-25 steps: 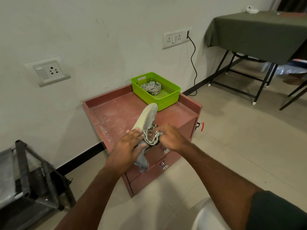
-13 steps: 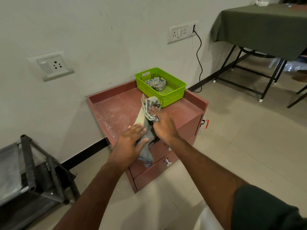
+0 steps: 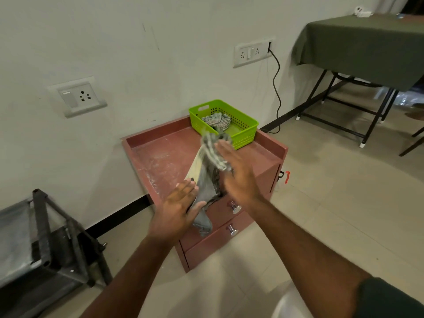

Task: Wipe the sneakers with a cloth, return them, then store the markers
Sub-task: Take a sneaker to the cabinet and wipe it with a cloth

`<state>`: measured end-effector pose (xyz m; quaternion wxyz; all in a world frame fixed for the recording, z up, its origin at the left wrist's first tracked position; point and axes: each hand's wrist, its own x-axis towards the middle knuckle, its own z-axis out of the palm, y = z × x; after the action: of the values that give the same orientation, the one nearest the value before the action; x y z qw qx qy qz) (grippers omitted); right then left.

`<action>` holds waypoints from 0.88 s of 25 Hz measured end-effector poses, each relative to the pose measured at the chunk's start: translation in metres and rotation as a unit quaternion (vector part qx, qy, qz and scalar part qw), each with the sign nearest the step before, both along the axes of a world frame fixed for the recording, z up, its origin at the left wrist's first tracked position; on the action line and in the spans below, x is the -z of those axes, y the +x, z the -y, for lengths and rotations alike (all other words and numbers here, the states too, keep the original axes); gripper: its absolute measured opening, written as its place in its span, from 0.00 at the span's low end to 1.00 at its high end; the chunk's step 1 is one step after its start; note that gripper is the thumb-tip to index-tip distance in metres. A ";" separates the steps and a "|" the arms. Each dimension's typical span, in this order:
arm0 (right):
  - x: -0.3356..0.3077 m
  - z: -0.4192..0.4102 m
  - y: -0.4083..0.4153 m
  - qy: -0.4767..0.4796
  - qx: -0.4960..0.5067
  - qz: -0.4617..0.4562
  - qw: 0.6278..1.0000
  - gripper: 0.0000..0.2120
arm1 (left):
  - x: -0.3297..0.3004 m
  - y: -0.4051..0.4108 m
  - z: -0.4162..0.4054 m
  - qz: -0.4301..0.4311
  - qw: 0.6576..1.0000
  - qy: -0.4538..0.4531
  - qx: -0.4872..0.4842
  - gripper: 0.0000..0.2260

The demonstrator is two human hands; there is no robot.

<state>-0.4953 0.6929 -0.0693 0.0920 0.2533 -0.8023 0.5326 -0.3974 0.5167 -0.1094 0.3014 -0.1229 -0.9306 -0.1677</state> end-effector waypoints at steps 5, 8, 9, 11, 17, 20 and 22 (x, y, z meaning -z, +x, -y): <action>0.005 0.008 -0.037 0.298 -0.150 -0.172 0.927 0.41 | -0.003 -0.004 0.001 -0.022 1.000 0.014 0.015 0.20; -0.003 0.022 -0.065 0.298 -0.034 -0.089 0.950 0.45 | 0.001 -0.005 0.002 -0.007 0.999 0.025 0.019 0.19; -0.004 0.023 -0.069 0.286 -0.003 -0.055 0.957 0.45 | 0.001 -0.003 0.002 0.002 0.999 0.028 0.025 0.19; -0.004 0.022 -0.069 0.271 -0.010 -0.033 0.962 0.44 | 0.001 -0.001 0.002 0.007 0.999 0.028 0.025 0.19; 0.010 0.008 -0.040 0.301 -0.239 -0.193 0.903 0.41 | -0.003 0.001 0.000 0.011 0.999 0.028 0.012 0.20; 0.003 0.015 -0.056 0.283 -0.107 -0.193 0.933 0.40 | -0.002 0.000 -0.002 0.022 0.998 0.048 0.018 0.20; -0.001 0.025 -0.066 0.243 0.004 -0.089 0.966 0.41 | 0.000 0.001 0.000 0.037 0.998 0.057 0.015 0.20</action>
<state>-0.5614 0.6678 -0.0681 0.1009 0.3109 -0.8974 0.2963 -0.3968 0.5171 -0.1089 0.2706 -0.1128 -0.9281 -0.2294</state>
